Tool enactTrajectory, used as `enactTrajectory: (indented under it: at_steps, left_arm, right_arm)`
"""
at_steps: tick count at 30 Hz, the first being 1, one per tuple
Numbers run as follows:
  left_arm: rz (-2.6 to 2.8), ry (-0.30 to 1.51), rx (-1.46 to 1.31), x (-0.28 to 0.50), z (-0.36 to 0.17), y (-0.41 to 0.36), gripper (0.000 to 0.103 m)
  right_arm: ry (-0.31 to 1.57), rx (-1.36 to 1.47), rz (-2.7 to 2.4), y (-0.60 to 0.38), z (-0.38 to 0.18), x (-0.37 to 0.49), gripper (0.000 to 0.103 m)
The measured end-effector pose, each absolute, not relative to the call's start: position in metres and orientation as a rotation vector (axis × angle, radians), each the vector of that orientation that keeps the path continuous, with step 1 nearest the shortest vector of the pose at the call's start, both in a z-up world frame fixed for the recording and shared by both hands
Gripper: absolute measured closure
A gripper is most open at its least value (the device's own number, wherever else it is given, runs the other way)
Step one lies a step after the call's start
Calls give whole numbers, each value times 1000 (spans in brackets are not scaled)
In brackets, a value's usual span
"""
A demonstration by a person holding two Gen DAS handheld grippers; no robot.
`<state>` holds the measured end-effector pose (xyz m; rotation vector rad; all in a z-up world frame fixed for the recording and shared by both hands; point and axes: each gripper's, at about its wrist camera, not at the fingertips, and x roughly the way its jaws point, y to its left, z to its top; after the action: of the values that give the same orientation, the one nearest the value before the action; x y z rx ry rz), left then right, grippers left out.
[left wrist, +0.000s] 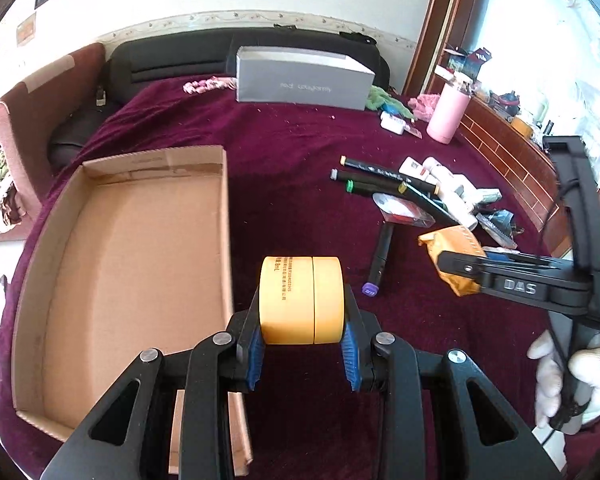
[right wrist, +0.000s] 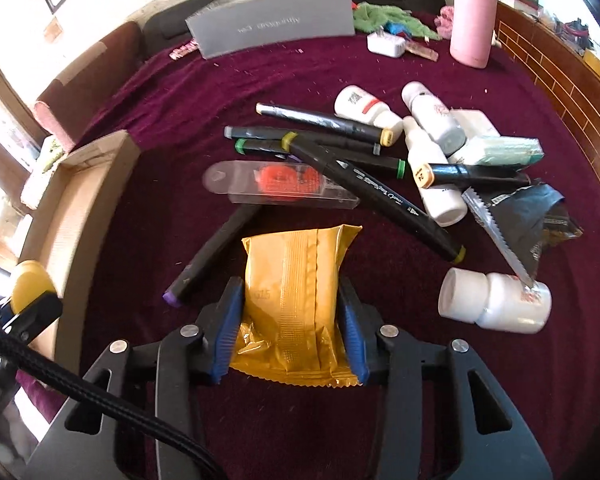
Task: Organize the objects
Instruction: 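Carry tape roll with left tool while right tool carries packet into cardboard tray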
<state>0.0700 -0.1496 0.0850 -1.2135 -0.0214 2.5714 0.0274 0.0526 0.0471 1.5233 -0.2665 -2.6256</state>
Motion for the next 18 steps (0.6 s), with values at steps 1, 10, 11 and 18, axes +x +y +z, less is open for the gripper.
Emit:
enactTrajectory:
  at_steps: [1,10,11,18]
  left_arm:
    - [2579,-13,-1205,71,88,-152,75]
    - [2715,107,-1116,53,131,-187,75]
    - [2736,118,-1111,47,135,-192,75]
    - [2841,121,-1188,-10,128,-234,75]
  right_arm:
    - [-267,1507,-2620,50,53,31,59]
    - [-214,1337,-2538,-10,119,26,59]
    - [-219,1317,-2520,-20,128,20,59]
    - [-230,1260,-2416,-88,143,-29,59]
